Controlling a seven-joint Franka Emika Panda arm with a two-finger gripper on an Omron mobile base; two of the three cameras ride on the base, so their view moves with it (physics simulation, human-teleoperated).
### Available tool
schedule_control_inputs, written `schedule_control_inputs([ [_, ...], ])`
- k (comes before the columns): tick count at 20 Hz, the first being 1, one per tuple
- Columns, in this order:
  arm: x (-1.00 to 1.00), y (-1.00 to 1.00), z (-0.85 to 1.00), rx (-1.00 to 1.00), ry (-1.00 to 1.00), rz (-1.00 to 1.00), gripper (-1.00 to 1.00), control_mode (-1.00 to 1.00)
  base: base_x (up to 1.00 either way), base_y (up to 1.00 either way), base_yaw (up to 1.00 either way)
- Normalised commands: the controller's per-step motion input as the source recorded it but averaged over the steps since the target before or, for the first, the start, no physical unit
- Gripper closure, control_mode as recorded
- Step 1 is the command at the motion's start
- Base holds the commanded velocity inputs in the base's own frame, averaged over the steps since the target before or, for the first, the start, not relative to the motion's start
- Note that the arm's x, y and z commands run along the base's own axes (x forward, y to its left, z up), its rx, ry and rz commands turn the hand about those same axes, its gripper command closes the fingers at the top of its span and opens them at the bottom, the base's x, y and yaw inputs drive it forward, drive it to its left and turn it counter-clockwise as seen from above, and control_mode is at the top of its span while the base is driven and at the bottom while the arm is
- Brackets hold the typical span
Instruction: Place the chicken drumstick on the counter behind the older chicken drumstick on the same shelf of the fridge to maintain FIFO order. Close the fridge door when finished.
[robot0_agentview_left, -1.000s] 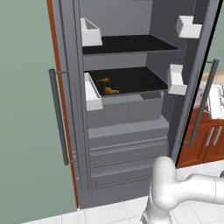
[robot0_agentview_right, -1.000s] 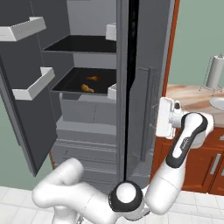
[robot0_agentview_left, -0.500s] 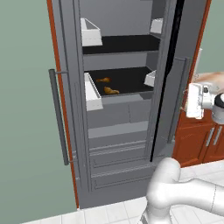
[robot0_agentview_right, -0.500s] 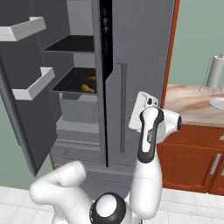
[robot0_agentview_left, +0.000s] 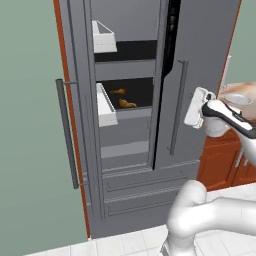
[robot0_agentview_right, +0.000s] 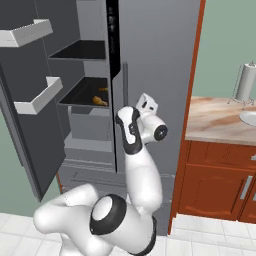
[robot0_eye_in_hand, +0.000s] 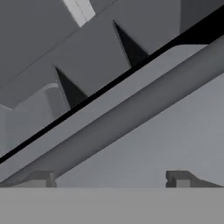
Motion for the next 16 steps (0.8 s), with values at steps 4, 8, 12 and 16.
schedule_control_inputs([
  [4,0.59,-0.11,0.46,0.00,0.08,-0.28,-1.00,-1.00,0.00,0.00,0.00],
  [8,0.45,-0.21,0.47,0.00,0.13,-0.27,-1.00,-1.00,0.00,0.00,0.00],
  [12,0.47,-0.27,0.53,0.00,0.18,-0.27,-1.00,-1.00,0.00,0.00,0.00],
  [16,0.60,-0.21,0.43,0.00,0.26,-0.27,-1.00,-1.00,0.00,0.00,0.00],
])
